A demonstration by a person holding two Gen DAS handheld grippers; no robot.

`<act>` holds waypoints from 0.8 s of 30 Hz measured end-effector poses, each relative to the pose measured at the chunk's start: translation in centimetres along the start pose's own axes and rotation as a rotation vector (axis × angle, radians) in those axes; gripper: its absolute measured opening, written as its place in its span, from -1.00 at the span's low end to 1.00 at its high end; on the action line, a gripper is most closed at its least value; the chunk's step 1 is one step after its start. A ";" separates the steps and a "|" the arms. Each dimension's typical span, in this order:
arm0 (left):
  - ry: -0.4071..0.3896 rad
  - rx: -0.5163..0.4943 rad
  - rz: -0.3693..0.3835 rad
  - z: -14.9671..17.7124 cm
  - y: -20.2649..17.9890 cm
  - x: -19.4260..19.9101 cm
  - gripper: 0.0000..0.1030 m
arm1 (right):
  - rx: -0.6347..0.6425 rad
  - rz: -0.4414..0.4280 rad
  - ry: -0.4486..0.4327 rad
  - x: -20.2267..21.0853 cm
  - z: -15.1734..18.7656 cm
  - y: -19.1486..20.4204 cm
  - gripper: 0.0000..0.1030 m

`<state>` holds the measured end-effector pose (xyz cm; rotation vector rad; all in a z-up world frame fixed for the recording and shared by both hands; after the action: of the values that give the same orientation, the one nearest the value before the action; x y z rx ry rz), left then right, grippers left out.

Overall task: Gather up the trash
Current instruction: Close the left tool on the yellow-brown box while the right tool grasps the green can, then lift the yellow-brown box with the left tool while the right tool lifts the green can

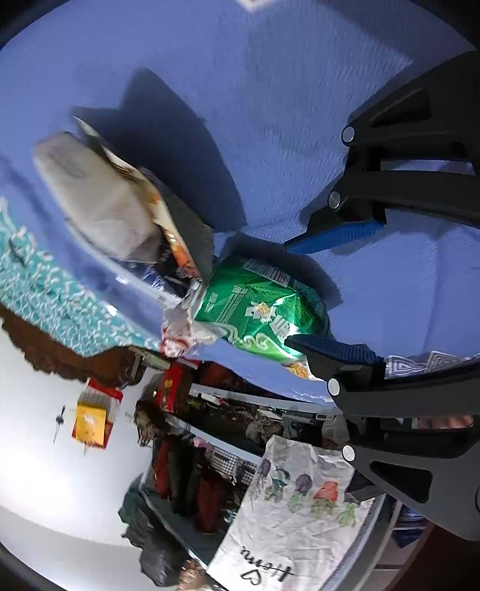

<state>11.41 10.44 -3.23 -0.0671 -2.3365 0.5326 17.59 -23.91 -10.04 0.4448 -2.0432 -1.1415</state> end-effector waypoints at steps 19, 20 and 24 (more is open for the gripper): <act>0.054 -0.206 -0.137 3.6 -2.6 -3.8 0.19 | 0.032 0.012 -0.029 -3.2 1.4 1.8 -0.58; 0.057 -0.201 -0.130 3.8 -2.4 -3.3 0.19 | 0.055 0.008 -0.045 -2.6 1.5 2.2 -0.60; 0.048 -0.186 -0.134 4.7 -1.0 -1.1 0.19 | 0.124 0.002 -0.087 0.0 1.7 3.2 -0.66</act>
<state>9.12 7.66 -6.59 -0.0094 -2.3184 0.2448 16.52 -21.17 -7.96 0.4603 -2.1977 -1.0532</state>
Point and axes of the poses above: each gripper's, at about its wrist camera, not at the fingertips, and x roughly against the way its jaws point, y to its left, z to its underside, the point moved 1 cm from there along -x, roughly the way its jaws point, and after that the axes turned 10 degrees about -y, right-handed, at the moved point
